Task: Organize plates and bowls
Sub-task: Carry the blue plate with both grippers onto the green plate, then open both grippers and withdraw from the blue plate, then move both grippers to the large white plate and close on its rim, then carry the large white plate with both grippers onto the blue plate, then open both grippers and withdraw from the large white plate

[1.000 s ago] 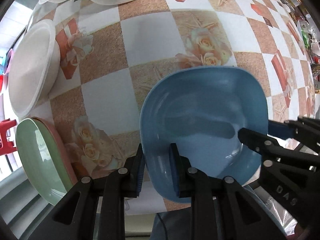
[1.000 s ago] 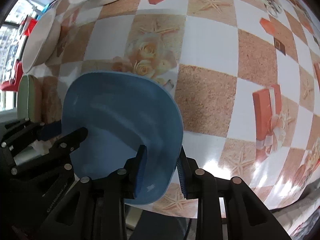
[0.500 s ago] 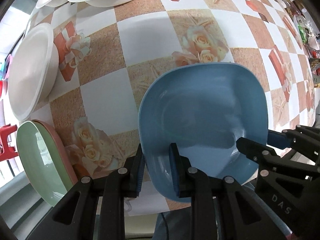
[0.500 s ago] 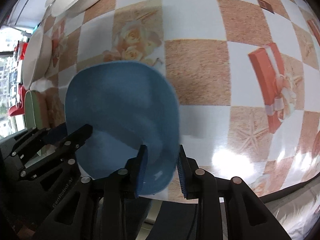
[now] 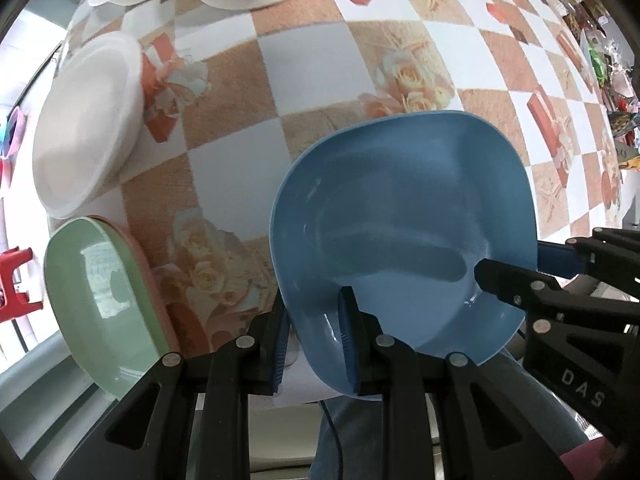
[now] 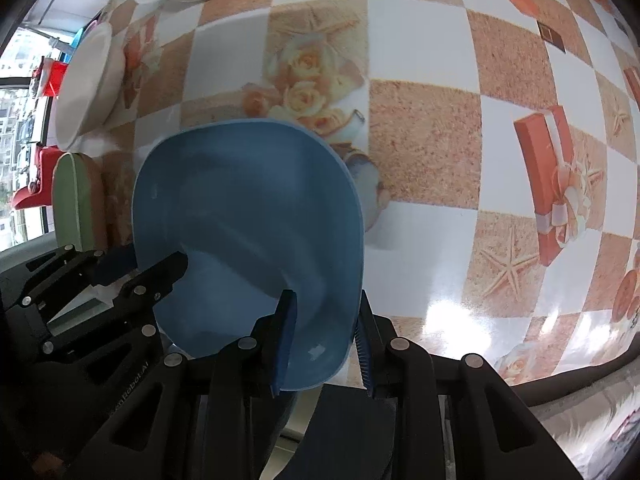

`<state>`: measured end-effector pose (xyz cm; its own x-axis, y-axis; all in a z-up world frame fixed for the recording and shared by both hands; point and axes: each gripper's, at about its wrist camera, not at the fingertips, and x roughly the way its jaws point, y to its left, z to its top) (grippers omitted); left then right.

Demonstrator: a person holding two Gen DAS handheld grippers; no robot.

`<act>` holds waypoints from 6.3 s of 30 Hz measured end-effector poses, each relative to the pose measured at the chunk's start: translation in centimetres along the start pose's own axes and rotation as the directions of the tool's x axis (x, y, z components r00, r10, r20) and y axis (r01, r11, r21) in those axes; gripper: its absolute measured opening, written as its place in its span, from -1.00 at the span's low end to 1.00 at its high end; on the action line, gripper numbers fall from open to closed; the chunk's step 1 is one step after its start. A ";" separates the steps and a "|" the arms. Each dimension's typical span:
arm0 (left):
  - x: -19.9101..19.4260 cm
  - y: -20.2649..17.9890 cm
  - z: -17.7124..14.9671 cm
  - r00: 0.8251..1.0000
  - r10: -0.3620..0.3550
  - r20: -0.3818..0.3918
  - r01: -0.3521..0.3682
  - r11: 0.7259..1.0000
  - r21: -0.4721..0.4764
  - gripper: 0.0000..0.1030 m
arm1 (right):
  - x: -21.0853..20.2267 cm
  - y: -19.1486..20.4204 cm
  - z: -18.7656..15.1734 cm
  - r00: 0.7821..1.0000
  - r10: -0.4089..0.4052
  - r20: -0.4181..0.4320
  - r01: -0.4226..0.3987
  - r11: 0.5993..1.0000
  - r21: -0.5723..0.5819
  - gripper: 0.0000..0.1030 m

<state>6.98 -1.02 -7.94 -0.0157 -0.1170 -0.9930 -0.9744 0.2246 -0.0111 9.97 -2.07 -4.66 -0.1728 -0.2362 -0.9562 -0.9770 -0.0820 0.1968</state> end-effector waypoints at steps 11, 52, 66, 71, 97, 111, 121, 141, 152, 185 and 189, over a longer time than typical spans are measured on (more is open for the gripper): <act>-3.3 2.4 -1.9 0.998 0.004 0.057 -0.002 0.999 -0.035 -0.50 | -2.6 0.6 1.2 1.000 0.009 0.026 -0.008 0.999 -0.041 -0.40; -7.1 19.8 -8.1 0.987 0.126 0.096 -0.096 0.958 -0.270 -0.50 | -0.1 18.9 1.3 0.995 0.066 -0.069 -0.081 0.962 -0.259 -0.40; -5.8 20.7 -7.8 0.982 0.172 0.082 -0.143 0.949 -0.283 0.35 | 2.2 20.2 2.0 0.991 0.077 -0.108 -0.101 0.965 -0.240 -0.39; -6.9 20.7 -7.6 0.976 0.184 0.114 -0.143 0.944 -0.298 0.53 | 1.1 18.2 2.3 0.995 0.067 -0.075 -0.082 0.974 -0.213 0.35; -11.4 10.5 -0.5 0.976 0.059 0.210 -0.032 0.991 -0.130 0.54 | -5.4 4.2 3.7 0.992 0.059 0.109 -0.064 0.997 0.044 1.00; -12.2 10.4 6.9 0.972 0.085 0.218 -0.040 0.978 -0.204 0.54 | -8.6 -0.7 8.9 0.986 0.019 0.167 -0.029 0.998 0.054 1.00; -10.4 12.3 13.5 0.979 0.086 0.185 -0.027 0.953 -0.302 0.53 | -9.1 -1.0 14.9 0.981 0.007 0.191 -0.014 0.999 0.034 1.00; -4.6 10.3 18.1 0.996 0.050 0.075 -0.030 0.969 -0.246 -0.50 | -4.9 1.6 20.2 0.989 0.019 0.148 -0.011 0.999 -0.049 -0.10; -4.4 3.8 16.2 0.996 0.049 0.071 -0.042 0.994 -0.102 -0.50 | -3.9 0.2 18.3 0.993 0.043 0.112 -0.040 0.999 -0.035 -0.58; -1.7 -8.5 -0.8 0.999 -0.029 0.035 0.019 0.967 0.255 0.48 | -1.8 -8.9 2.8 0.999 -0.034 0.017 0.031 0.984 0.173 0.13; -1.9 -6.6 -2.7 0.998 -0.054 0.040 0.042 0.968 0.248 0.53 | -3.5 -11.1 1.8 0.996 -0.064 0.064 0.050 0.978 0.202 0.58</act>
<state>12.86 -4.91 -5.66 0.0457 -0.0904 -0.9949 -0.8883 0.4519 -0.0819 21.24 1.43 -3.91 -0.1176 -0.1682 -0.9787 -0.9895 0.1038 0.1010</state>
